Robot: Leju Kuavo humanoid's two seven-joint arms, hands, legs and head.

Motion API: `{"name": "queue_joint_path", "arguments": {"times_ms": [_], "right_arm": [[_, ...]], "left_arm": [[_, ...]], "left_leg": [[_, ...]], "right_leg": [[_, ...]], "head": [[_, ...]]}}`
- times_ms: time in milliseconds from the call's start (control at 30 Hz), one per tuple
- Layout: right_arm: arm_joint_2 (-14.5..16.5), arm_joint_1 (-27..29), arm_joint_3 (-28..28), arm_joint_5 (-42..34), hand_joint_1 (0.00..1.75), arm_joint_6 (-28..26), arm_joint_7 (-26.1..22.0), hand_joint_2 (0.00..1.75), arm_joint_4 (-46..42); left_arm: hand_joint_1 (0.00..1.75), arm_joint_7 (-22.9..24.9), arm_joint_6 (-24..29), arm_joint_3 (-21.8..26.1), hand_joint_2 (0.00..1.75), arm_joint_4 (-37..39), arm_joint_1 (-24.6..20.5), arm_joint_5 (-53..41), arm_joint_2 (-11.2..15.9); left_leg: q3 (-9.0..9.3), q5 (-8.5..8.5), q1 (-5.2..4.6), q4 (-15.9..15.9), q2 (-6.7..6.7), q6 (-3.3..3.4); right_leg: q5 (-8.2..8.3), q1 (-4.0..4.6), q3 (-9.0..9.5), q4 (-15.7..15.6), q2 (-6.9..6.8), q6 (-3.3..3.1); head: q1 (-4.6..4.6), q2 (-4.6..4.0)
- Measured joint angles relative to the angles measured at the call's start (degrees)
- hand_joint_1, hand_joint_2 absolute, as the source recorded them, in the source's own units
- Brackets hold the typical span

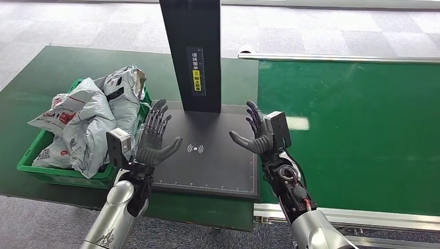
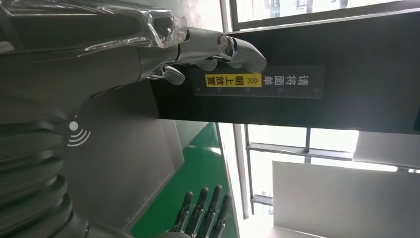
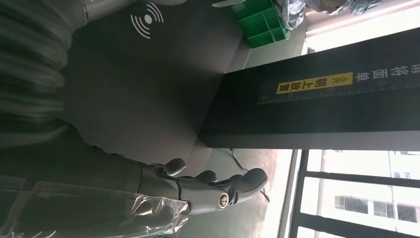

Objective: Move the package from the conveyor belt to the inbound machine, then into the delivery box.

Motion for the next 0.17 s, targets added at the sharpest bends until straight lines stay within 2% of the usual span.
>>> {"name": "queue_joint_path", "arguments": {"times_ms": [167], "right_arm": [[0.68, -0.71, 0.52, 3.53, 0.0, -4.82, 1.19, 1.75, 1.7]], "left_arm": [[0.0, 0.12, 3.66, -0.12, 1.75, 1.56, -0.53, -3.56, -0.01]], "left_leg": [[0.0, 0.0, 0.0, 0.0, 0.01, 0.0]], "right_leg": [[0.0, 0.0, 0.0, 0.0, 0.0, 0.0]], "head": [[0.0, 0.0]]}}
